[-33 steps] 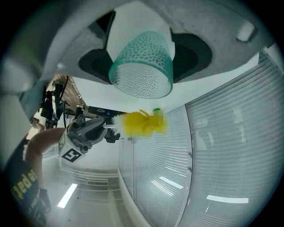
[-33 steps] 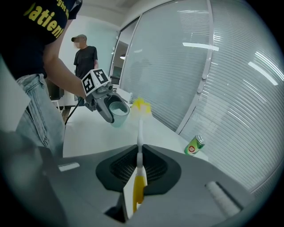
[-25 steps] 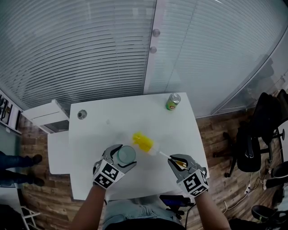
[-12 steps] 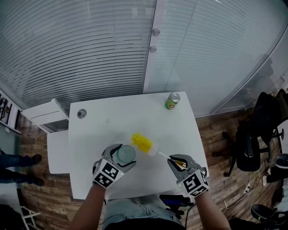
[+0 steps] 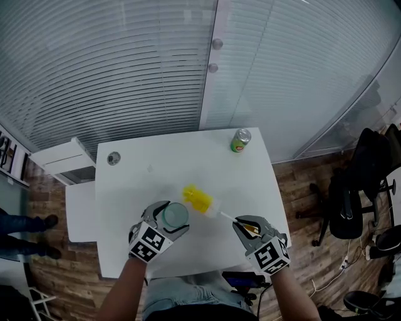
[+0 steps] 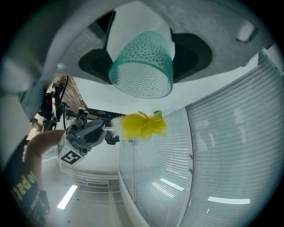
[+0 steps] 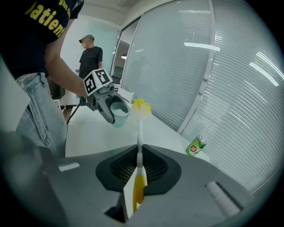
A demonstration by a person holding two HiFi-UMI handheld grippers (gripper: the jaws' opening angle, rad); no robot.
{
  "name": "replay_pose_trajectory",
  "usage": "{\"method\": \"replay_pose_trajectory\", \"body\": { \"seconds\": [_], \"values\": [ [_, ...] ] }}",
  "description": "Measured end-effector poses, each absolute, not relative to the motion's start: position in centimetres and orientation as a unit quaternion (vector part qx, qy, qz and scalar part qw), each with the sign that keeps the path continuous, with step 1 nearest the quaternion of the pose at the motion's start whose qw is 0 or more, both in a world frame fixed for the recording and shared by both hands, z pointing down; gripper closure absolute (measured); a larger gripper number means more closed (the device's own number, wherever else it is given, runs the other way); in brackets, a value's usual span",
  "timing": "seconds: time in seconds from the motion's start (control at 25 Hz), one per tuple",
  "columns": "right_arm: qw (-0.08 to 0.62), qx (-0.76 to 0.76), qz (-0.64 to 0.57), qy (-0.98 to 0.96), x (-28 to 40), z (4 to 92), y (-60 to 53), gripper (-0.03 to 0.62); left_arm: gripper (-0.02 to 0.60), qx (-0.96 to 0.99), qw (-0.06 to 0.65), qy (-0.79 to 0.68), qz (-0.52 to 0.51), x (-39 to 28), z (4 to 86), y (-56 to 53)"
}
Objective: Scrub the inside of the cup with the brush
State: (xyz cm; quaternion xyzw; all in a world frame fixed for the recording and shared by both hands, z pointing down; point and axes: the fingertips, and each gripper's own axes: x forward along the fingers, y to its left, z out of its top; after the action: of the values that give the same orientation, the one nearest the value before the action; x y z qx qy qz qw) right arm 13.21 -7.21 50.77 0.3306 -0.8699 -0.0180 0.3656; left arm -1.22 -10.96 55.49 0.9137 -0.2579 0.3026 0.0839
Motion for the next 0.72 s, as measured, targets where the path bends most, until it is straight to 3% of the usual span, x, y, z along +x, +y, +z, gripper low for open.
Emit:
{"method": "replay_pose_trajectory", "body": {
  "seconds": [0.72],
  "values": [
    [0.374, 0.280, -0.052, -0.883, 12.3, 49.8, -6.2, 0.557, 0.173, 0.909, 0.079, -0.255, 0.319, -1.4, 55.9, -11.4]
  ]
}}
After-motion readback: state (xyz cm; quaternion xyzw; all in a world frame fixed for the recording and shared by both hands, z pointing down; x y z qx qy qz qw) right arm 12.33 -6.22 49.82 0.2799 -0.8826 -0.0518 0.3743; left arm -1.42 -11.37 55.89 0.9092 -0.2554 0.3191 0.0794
